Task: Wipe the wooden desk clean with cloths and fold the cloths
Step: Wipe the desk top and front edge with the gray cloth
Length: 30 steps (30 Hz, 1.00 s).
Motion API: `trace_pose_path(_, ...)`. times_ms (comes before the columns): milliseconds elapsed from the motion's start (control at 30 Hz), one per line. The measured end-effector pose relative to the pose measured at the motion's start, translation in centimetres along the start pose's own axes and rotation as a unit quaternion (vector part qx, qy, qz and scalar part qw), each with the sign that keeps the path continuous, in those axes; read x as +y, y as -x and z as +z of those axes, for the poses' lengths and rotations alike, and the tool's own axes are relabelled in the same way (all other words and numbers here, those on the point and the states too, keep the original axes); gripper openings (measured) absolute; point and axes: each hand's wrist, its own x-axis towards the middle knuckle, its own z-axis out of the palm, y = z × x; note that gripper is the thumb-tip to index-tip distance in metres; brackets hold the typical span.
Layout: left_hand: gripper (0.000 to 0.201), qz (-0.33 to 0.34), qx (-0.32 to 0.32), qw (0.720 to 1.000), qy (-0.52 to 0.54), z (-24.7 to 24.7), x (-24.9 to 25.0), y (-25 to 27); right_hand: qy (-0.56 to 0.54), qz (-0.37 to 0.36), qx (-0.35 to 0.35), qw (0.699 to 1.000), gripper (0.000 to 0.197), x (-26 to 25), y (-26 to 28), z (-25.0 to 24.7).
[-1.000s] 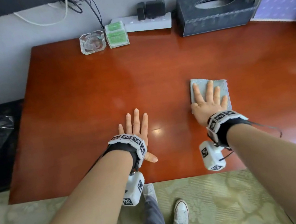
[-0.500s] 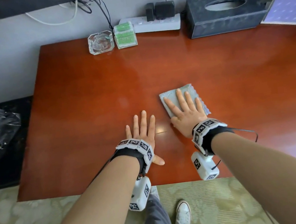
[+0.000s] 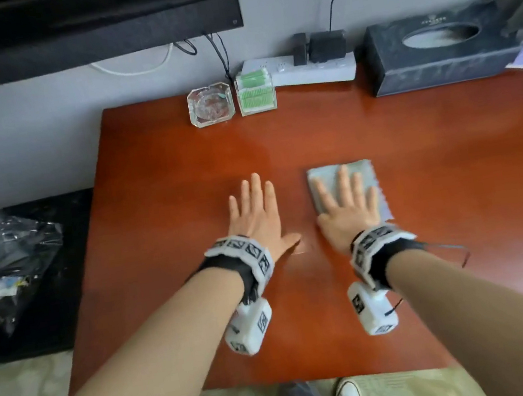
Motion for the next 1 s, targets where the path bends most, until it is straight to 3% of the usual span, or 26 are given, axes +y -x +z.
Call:
trace_pose_path(100,0.132,-0.043,-0.075,0.996,-0.002,-0.8,-2.5,-3.4,0.015,-0.061,0.001,0.998,0.072,-3.6,-0.5,1.2)
trace_pose_path(267,0.135,-0.042,-0.105,0.994,0.004,-0.1,-3.1,-4.3,0.039,-0.062,-0.014,0.997,0.070,-1.2,-2.4,-0.1)
trace_pose_path(533,0.136,-0.051,-0.126,0.991,0.014,0.3,-2.8,-5.1,-0.075,0.171,-0.005,0.982,0.069,8.4,-4.7,-4.9)
trace_pose_path(667,0.137,-0.050,-0.127,0.990,0.025,0.5,-2.9,-5.2,-0.096,0.201,0.024,0.975,0.071,6.0,-5.6,-4.5)
trace_pose_path(1000,0.136,-0.040,-0.116,0.992,0.031,-0.2,-3.1,-4.7,0.006,-0.044,0.007,0.999,0.070,-6.9,-9.7,-4.6)
